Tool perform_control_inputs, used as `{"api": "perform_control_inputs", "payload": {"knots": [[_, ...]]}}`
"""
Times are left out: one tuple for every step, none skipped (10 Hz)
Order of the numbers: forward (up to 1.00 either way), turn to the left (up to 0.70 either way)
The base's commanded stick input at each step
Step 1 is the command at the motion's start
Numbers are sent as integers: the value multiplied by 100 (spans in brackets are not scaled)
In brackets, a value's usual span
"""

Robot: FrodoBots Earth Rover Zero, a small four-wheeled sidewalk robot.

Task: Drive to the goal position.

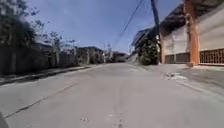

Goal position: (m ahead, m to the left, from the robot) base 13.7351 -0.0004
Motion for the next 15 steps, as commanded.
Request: {"api": "perform_control_inputs", "payload": {"knots": [[85,-1],[85,-2],[85,-3],[85,-10],[85,-18],[85,-13],[85,-10],[85,-8],[85,-6],[85,-3],[85,0],[85,0],[85,0],[85,0],[85,0]]}}
